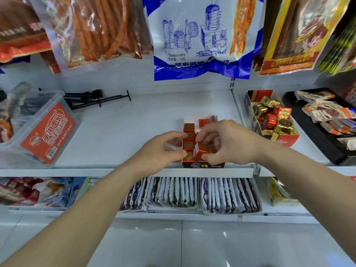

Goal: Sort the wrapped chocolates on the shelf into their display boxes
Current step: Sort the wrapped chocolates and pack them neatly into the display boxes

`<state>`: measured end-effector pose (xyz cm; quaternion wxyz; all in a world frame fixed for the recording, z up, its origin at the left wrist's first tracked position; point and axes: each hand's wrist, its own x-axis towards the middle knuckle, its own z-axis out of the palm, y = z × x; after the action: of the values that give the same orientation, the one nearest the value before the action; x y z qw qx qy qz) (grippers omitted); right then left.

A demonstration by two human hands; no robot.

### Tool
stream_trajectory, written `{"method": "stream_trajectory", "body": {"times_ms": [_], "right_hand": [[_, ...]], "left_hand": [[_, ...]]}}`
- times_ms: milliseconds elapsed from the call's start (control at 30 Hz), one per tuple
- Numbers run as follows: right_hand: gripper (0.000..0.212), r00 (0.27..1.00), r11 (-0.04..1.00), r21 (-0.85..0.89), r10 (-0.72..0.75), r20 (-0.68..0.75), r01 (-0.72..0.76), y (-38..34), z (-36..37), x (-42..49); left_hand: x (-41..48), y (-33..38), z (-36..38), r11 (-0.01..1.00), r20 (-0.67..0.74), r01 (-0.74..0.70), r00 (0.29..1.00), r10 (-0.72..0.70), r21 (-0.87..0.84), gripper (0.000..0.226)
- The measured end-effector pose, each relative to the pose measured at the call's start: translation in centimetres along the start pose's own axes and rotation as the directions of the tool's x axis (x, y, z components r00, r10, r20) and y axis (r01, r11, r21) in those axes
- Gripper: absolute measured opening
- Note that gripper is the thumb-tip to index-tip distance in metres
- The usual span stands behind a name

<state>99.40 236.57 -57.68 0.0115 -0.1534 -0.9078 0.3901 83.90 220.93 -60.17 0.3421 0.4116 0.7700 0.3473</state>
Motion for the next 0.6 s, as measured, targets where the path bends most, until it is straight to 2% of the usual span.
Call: {"method": "stream_trajectory", "body": {"times_ms": [267, 467, 600], "right_hand": [[0.032, 0.998, 0.976, -0.219, 0.018, 0.061, -0.004, -0.4, -0.7, 0.4], [0.03, 0.987, 0.958, -0.284, 0.019, 0.159, 0.027, 0.1, -1.3, 0.9], [0.016, 0.989, 0.955, -0.294, 0.015, 0.149, 0.03, 0.4, -1.2, 0.7]], "left_hand": [[0.2, -0.6, 0.7, 0.99, -0.044, -0.094, 0.994, 0.099, 0.104, 0.037], [0.4, -0.8, 0.5, 0.989, -0.048, -0.106, 0.993, 0.111, 0.1, 0.037], [0.6, -1.0, 0.5, 0.989, -0.054, -0.109, 0.992, 0.115, 0.103, 0.037]]}}
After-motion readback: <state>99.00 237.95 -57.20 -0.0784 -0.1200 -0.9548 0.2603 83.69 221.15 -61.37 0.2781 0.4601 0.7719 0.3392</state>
